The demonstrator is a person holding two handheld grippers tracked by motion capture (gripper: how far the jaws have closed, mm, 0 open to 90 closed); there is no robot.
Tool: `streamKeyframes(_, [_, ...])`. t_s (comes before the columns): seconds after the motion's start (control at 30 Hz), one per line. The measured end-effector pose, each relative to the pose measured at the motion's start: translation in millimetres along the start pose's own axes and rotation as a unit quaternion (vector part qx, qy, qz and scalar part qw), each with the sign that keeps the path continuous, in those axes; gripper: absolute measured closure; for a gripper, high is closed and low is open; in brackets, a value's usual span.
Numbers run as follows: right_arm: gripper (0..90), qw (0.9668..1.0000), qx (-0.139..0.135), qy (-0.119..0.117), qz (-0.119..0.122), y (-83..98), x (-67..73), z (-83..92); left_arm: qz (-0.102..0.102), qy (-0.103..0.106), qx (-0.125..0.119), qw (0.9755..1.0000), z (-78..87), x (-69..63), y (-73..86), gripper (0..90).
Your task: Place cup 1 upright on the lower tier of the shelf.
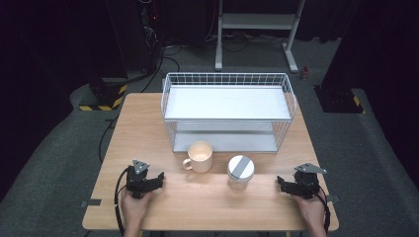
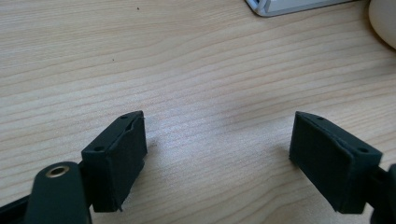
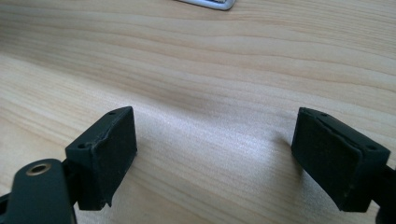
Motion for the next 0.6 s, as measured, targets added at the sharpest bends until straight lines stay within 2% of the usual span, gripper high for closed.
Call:
streamKeyframes(0.2, [14.0, 1.0000, 0.000, 0.000, 0.001, 1.1, -2.3, 0.8, -0.001, 0.000, 0.000, 1.0000, 0.0, 0.2, -0.1, 18.9])
streamKeyframes(0.4, [14.4, 0.9999, -0.002, -0.001, -0.011, 1.4, -4.1, 1.4, -0.001, 0.000, 0.000, 1.0000, 0.0, 0.2, -0.1, 18.9])
streamKeyframes(0.6, [15.1, 0.9999, -0.013, -0.007, -0.005, 1.8, -1.8, 3.8, -0.001, 0.000, -0.001, 1.0000, -0.4, 0.6, -0.4, 18.9])
Point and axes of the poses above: each handheld gripper's, and its own axes: z roughly backward along the jaws, y roughly out of its underside, x roughly to its left, the point moved 2 cm from there along -z, roughly forward along the jaws, and after that the axes turned 6 degrees about z, right-handed, at the moved point
